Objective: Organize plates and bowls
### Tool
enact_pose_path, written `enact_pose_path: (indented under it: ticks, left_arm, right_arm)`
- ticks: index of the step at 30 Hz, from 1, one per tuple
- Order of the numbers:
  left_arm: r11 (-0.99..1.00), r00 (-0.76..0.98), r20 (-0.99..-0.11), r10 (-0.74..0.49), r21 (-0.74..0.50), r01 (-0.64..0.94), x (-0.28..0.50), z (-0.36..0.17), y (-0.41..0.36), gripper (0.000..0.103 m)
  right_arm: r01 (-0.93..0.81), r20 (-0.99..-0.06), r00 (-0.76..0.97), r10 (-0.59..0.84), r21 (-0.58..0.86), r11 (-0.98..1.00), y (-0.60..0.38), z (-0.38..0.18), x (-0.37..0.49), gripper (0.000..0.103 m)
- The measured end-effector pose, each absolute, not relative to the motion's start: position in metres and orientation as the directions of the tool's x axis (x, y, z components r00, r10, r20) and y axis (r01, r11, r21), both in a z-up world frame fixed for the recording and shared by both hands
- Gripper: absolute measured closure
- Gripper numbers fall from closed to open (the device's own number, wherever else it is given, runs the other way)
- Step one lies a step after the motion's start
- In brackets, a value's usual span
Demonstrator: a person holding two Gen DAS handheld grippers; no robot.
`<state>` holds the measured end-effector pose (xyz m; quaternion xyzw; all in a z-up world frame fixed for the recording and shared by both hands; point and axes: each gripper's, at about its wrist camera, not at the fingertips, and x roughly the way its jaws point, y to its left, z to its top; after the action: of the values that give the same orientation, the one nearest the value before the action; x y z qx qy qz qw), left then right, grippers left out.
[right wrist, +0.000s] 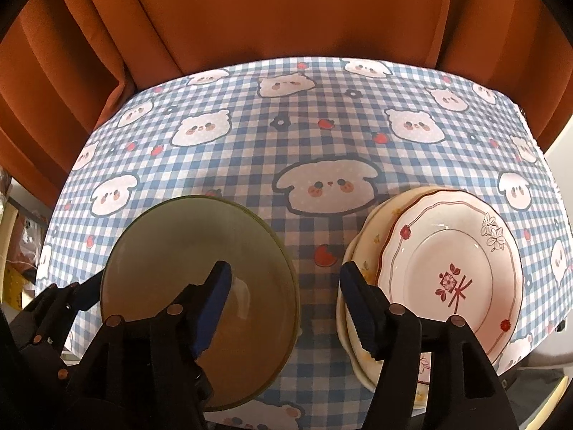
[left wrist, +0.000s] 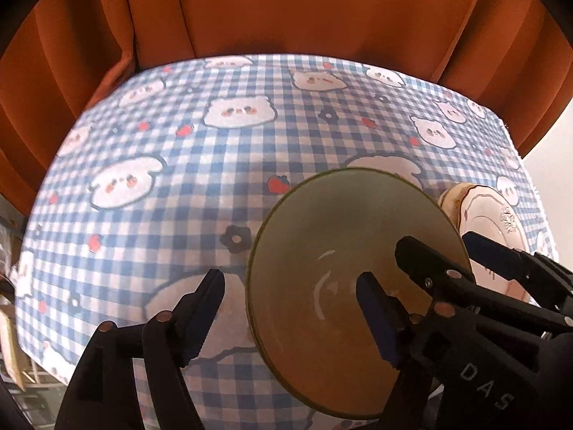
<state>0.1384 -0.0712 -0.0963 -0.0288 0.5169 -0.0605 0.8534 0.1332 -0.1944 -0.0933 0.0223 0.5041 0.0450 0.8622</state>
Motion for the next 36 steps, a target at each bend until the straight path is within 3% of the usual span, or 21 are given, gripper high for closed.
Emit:
enact_pose_path:
  ticks: [14,20,27,36]
  left_arm:
    - [0.945,0.378,-0.866,-0.327,-0.297,0.137,0.149,-0.12,-0.064,0.025]
    - [0.926,0.34,-0.861,-0.378,-0.341,0.164,0.154,-0.128,-0.062,0.03]
    - [0.931,0.321,-0.877,-0.357,-0.306,0.2,0.158,-0.129,-0.068,0.033]
    - [0.952,0.328,-0.903,-0.278,-0.214,0.218,0.164,-0.127,-0.078,0.033]
  right_arm:
    - [0.027,-0.889,0.453,0.067,0.089,0.996,-0.196,-0.108,0.135,0.036]
    - [0.069,-0.897,0.441,0.041,0.079,0.994,-0.195,-0.114,0.137,0.036]
    - [0.105,-0.904,0.422,0.07,0.125,0.987,-0.2,-0.123,0.139,0.036]
    - [0.116,-0.892,0.402,0.208,0.275,0.954,-0.212,-0.14,0.145,0.036]
